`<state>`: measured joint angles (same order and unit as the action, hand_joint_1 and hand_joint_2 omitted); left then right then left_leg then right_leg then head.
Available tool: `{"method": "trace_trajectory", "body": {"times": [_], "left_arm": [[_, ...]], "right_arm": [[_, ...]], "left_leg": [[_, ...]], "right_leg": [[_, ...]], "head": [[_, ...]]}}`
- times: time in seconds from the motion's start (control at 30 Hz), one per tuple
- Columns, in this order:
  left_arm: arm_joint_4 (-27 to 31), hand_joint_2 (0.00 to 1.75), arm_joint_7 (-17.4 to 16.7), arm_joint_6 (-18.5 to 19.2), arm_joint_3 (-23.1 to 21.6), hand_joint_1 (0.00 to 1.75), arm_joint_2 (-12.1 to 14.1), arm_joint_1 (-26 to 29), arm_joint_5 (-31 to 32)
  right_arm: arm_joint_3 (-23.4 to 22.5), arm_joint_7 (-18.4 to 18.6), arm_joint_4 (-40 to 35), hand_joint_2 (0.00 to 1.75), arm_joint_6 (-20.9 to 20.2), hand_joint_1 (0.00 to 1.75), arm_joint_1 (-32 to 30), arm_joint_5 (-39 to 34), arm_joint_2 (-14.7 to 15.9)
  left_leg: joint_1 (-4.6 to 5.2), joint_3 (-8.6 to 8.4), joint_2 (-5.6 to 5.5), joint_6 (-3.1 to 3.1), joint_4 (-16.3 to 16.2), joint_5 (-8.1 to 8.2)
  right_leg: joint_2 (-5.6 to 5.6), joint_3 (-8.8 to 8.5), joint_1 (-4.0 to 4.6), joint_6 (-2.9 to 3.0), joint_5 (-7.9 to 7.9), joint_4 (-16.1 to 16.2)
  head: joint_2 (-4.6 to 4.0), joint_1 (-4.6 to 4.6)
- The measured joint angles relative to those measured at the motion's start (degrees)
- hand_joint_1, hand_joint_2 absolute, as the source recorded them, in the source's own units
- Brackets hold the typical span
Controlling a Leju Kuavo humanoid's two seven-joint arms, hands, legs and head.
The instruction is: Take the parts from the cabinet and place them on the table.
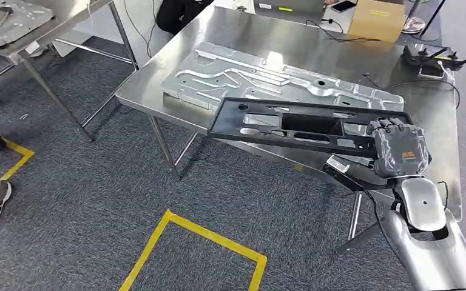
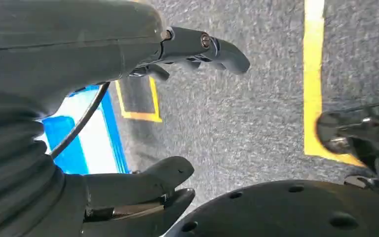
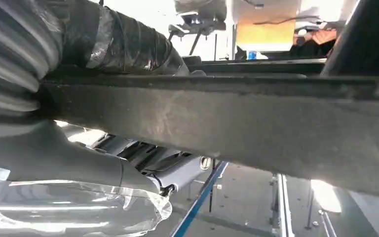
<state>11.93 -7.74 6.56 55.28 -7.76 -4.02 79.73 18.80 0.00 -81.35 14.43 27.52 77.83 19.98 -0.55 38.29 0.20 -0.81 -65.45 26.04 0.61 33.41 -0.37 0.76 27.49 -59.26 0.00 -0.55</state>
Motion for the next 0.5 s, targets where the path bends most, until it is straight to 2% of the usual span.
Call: {"method": "trace_trajectory", "body": {"times": [0.03,0.07,0.1,0.17,0.2,0.23,0.27,0.33,0.37,0.4,0.43,0.47,0.5], "left_arm": [[0.0,1.75,0.1,0.0,0.0,0.0,0.1,0.0,0.0],[0.0,1.75,0.1,0.0,0.0,0.0,0.3,-0.1,0.0],[0.0,1.75,0.2,0.0,0.0,0.0,0.2,-0.1,0.0],[0.0,1.75,0.2,0.0,0.0,0.0,0.2,-0.1,0.0],[0.0,1.75,0.2,0.0,0.0,0.0,0.2,-0.2,0.0],[0.0,1.75,0.2,0.0,0.0,0.0,0.0,-0.1,0.0],[0.0,1.75,0.2,0.0,0.0,0.0,0.0,-0.1,0.0],[0.0,1.75,0.2,-0.1,0.0,0.0,0.0,-0.2,0.0],[0.0,1.75,0.2,-0.2,0.0,0.0,0.0,-0.2,0.0],[0.0,1.75,0.2,-0.2,0.0,0.0,0.0,-0.2,0.0],[0.0,1.75,0.2,-0.2,0.0,0.0,0.0,-0.1,0.0],[0.0,1.75,0.2,-0.2,0.0,0.0,-0.1,-0.1,0.0],[0.0,1.75,0.2,-0.2,0.0,0.0,-0.1,-0.1,0.0]], "right_arm": [[0.0,0.0,0.0,1.75,0.0,1.75,0.0,0.0,0.0],[0.0,0.0,0.0,1.75,0.0,1.75,0.1,0.0,0.0],[0.0,0.0,0.0,1.75,0.0,1.75,0.1,-0.1,0.0],[0.0,0.0,0.0,1.75,0.0,1.75,0.0,-0.1,0.0],[0.0,0.0,0.0,1.75,0.0,1.75,0.1,-0.1,0.0],[0.0,0.0,0.0,1.75,0.0,1.75,0.1,-0.1,0.1],[-0.1,0.0,0.0,1.75,0.0,1.75,0.2,-0.1,0.1],[-0.2,0.0,0.0,1.75,0.0,1.75,0.2,-0.2,0.1],[-0.2,0.0,0.1,1.75,0.0,1.75,0.1,-0.2,0.1],[-0.2,0.0,0.2,1.75,0.0,1.75,0.0,-0.2,0.1],[-0.2,0.0,0.3,1.75,0.0,1.75,-0.1,-0.2,0.1],[-0.2,0.0,0.3,1.75,0.0,1.75,-0.1,-0.2,0.1],[-0.2,0.0,0.3,1.75,0.0,1.75,0.0,-0.2,0.1]], "left_leg": [[0.31,-1.78,-0.35,-0.79,4.6,-1.63],[0.41,-2.66,-0.4,-1.04,5.3,-0.82],[0.45,-2.85,-0.29,-0.79,5.8,-0.69],[0.65,-2.86,-0.35,-0.98,6.0,-0.58],[0.08,-3.37,-0.27,-1.28,6.9,-0.86],[-0.03,-3.83,-0.18,-1.36,7.5,-1.05],[-0.08,-4.01,-0.13,-1.72,7.6,-1.0],[-0.07,-4.06,-0.08,-1.98,7.6,-0.81],[-0.06,-4.11,-0.08,-2.0,7.5,-0.63],[-0.08,-4.2,-0.09,-1.91,7.4,-0.46],[-0.16,-4.4,-0.1,-1.83,7.2,-0.16],[-0.24,-4.68,-0.12,-1.66,7.1,0.17],[-0.34,-5.05,-0.12,-1.4,6.8,0.61]], "right_leg": [[0.01,-0.33,0.02,-0.1,0.29,0.0],[0.06,-0.24,0.41,-0.46,0.51,-0.1],[0.2,-0.12,0.18,-0.68,0.48,-0.1],[0.17,-0.35,-0.04,-1.27,0.47,0.4],[0.11,-0.51,0.3,-1.69,0.71,0.3],[-0.09,-0.42,-0.04,-1.9,1.19,-0.4],[-0.25,0.72,-0.03,-2.05,2.66,-2.8],[-0.26,5.47,-0.3,-2.46,6.53,-11.3],[-0.27,7.9,-0.5,-2.7,7.53,-15.2],[-0.29,9.12,-0.65,-2.89,7.12,-16.6],[-0.31,8.92,-0.93,-3.11,5.15,-15.2],[-0.41,7.56,-1.16,-3.24,2.4,-11.7],[-0.61,5.23,-1.38,-3.35,-0.79,-6.5]], "head": [[0.0,0.0],[0.0,-0.04],[0.0,0.0],[0.0,0.0],[0.0,-0.02],[0.0,-0.07],[0.0,-0.11],[0.0,-0.09],[0.0,-0.09],[0.0,-0.09],[0.0,-0.09],[0.0,-0.09],[0.0,-0.09]]}}
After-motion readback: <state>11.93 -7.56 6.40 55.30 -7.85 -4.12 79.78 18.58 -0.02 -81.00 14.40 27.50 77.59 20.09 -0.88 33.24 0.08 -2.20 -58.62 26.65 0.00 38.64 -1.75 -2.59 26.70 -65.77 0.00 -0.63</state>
